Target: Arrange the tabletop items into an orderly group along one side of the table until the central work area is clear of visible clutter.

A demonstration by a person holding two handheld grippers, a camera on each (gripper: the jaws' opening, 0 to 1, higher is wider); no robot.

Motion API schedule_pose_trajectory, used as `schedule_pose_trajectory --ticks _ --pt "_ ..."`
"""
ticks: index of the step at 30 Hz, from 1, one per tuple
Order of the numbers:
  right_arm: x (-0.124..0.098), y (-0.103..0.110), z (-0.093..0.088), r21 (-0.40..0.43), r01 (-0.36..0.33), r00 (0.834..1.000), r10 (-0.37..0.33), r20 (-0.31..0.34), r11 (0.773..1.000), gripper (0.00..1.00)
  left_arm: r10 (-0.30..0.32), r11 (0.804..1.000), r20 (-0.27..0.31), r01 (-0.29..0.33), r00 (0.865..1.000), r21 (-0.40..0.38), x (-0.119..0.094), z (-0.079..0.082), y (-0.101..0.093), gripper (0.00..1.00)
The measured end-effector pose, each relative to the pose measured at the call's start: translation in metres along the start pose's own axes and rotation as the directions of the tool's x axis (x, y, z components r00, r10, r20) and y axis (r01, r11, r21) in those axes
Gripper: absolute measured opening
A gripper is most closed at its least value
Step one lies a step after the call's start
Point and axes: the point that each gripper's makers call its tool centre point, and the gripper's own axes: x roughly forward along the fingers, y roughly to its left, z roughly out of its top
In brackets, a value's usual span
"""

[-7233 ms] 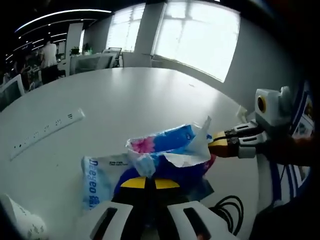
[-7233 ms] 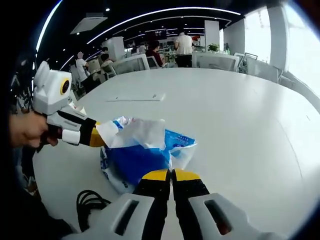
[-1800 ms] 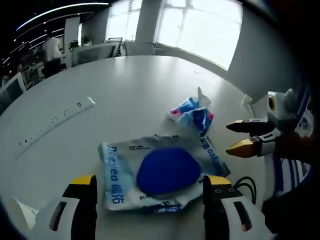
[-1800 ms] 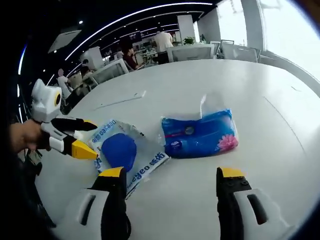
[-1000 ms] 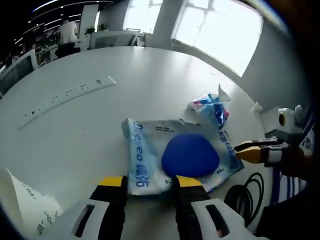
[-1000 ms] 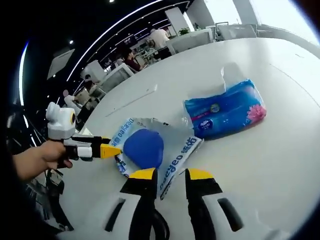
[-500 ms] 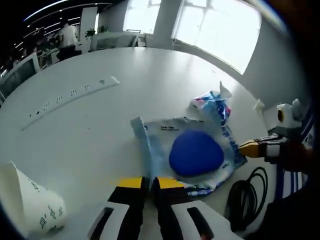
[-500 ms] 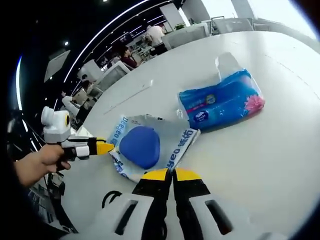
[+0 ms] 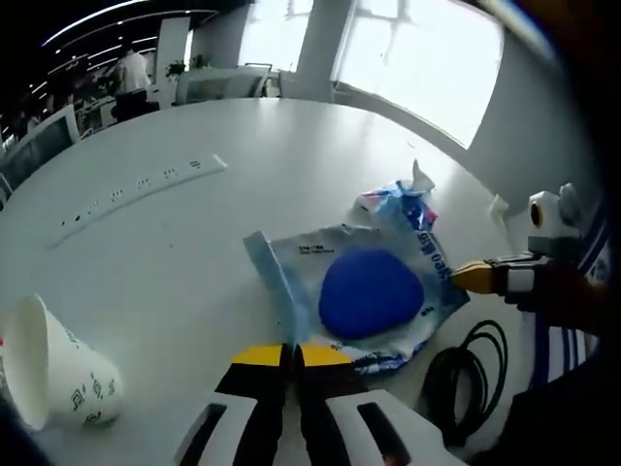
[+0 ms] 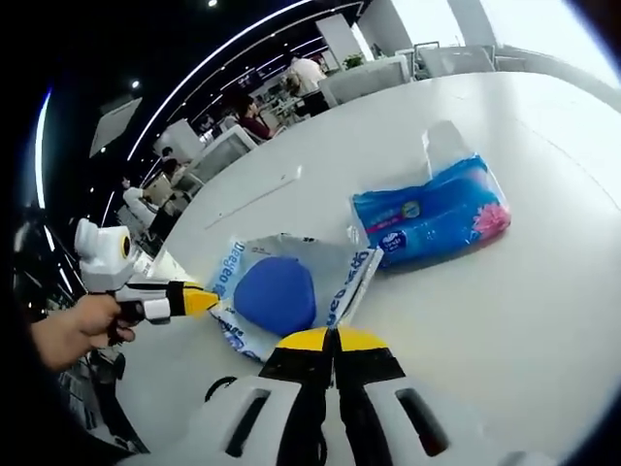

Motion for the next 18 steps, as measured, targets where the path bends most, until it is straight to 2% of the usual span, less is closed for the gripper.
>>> schedule_pose_trajectory --ticks 8,18 --pt "-0.001 0.007 0.025 -0.056 -0.010 0.999 0.012 0.043 0.998 0.00 0.002 0.998 0.065 0.002 0.998 -0.062 -0.013 0.006 0.000 0.01" --pt "0.015 0.024 0.040 -0.142 -0.049 0.998 0.055 0.034 0.989 0.00 0.048 0.985 0.095 -0.031 0.994 -0.169 -0.026 -0.005 0.015 0.01"
